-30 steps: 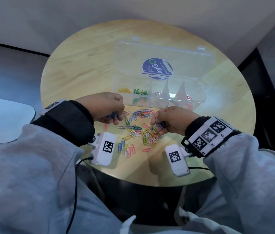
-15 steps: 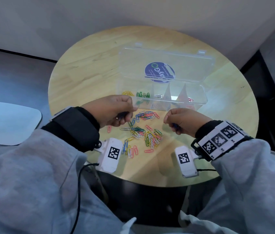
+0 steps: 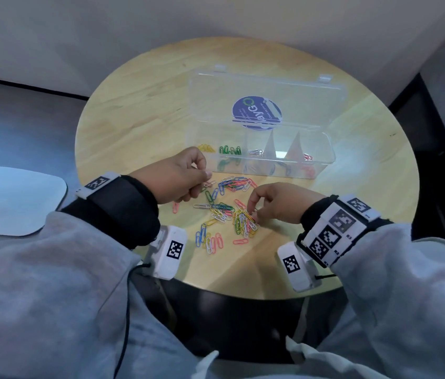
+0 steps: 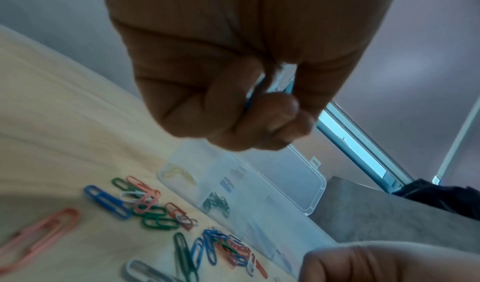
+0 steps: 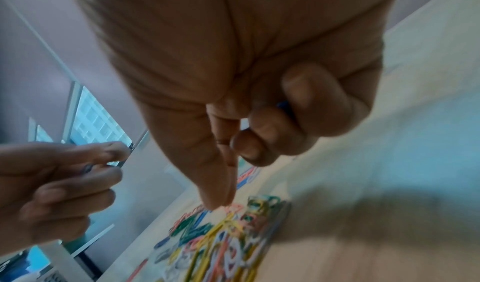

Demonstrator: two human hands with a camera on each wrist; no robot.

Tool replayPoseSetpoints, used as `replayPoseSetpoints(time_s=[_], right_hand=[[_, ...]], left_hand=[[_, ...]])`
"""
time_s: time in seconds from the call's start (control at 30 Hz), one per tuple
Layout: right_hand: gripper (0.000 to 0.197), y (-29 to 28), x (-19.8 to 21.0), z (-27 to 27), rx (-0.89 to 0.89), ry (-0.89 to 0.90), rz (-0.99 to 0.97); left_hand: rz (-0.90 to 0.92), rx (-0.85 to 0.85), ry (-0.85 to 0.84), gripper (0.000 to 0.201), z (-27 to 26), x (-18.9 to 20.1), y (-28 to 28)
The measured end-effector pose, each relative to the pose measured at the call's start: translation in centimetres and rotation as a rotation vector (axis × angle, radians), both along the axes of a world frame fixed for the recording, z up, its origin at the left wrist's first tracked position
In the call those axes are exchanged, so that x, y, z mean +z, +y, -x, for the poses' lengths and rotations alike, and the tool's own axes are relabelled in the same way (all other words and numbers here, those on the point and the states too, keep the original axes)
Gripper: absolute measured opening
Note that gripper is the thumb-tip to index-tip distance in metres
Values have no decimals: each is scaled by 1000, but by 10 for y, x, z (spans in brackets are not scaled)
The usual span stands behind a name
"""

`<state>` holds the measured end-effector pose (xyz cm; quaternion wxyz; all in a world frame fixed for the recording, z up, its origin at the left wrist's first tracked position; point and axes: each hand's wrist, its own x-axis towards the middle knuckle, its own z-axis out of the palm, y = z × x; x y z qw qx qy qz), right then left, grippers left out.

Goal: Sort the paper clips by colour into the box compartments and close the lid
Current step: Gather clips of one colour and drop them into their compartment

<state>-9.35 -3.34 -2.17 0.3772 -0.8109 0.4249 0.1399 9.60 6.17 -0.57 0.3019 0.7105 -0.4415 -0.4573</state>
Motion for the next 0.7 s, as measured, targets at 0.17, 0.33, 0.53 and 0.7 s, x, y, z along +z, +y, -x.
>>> replayPoseSetpoints(time_s=[0.17,0.33,0.53,0.7], right_hand=[[11,6,-5,-9,92,69,85],[10,8,-6,-9,135,126,140],[13,11,-8,-17,162,94,164],[16,10,-10,-18,154,93,164]], left_hand=[[-135,-102,9,50,-1,0,0],[-275,-384,-439,30,5,1,6],[-378,-617,-660,36,15,-3,9],[-396,-639,-713,36,16,-11,6]])
